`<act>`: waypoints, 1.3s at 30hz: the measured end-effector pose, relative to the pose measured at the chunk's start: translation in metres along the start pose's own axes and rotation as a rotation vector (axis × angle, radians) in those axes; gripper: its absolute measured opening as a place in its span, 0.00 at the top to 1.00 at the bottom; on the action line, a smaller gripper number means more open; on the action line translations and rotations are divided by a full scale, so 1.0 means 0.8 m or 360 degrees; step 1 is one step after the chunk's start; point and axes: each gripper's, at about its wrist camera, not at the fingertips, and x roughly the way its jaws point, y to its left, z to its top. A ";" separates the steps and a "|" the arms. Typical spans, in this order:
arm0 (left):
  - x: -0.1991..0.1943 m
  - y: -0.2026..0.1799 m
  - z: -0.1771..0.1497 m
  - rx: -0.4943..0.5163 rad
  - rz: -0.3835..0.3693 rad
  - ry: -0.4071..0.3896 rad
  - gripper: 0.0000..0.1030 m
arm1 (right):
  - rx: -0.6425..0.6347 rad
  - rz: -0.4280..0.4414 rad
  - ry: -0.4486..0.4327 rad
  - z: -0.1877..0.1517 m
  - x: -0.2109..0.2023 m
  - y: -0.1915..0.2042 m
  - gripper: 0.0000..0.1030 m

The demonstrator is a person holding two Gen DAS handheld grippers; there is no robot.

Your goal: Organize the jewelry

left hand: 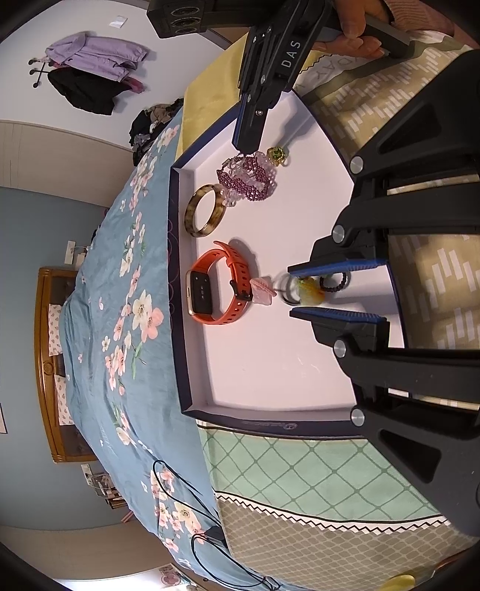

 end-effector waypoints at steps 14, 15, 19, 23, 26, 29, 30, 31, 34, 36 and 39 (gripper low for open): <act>-0.006 0.004 -0.004 -0.0025 0.0021 -0.0018 0.61 | 0.0028 -0.0025 0.0017 -0.004 -0.003 -0.002 0.88; -0.010 0.005 -0.004 -0.0029 0.0024 -0.0031 0.59 | 0.0033 -0.0024 0.0006 -0.004 -0.006 -0.002 0.85; -0.031 0.002 -0.006 -0.0022 0.0037 -0.0093 0.42 | 0.0032 -0.0020 -0.0065 -0.006 -0.029 0.002 0.67; -0.064 -0.005 -0.015 0.0007 0.0075 -0.0190 0.09 | 0.0008 -0.0027 -0.0157 -0.012 -0.056 0.011 0.32; -0.093 -0.010 -0.025 0.0010 0.0110 -0.0277 0.05 | -0.0027 -0.0051 -0.0244 -0.024 -0.079 0.022 0.18; -0.119 -0.013 -0.037 0.0004 0.0146 -0.0349 0.05 | -0.0057 -0.0101 -0.0318 -0.035 -0.095 0.032 0.09; -0.128 -0.015 -0.043 0.0004 0.0170 -0.0376 0.05 | -0.0068 -0.0127 -0.0344 -0.040 -0.100 0.036 0.07; -0.136 -0.017 -0.047 0.0004 0.0186 -0.0398 0.05 | -0.0077 -0.0146 -0.0365 -0.042 -0.104 0.039 0.07; -0.160 -0.022 -0.058 -0.0010 0.0221 -0.0480 0.05 | -0.0147 -0.0226 -0.0453 -0.055 -0.119 0.055 0.07; -0.178 -0.024 -0.066 -0.0030 0.0223 -0.0550 0.05 | -0.0177 -0.0271 -0.0515 -0.061 -0.128 0.062 0.07; -0.200 -0.029 -0.076 -0.0034 0.0262 -0.0647 0.05 | -0.0199 -0.0322 -0.0631 -0.068 -0.142 0.070 0.07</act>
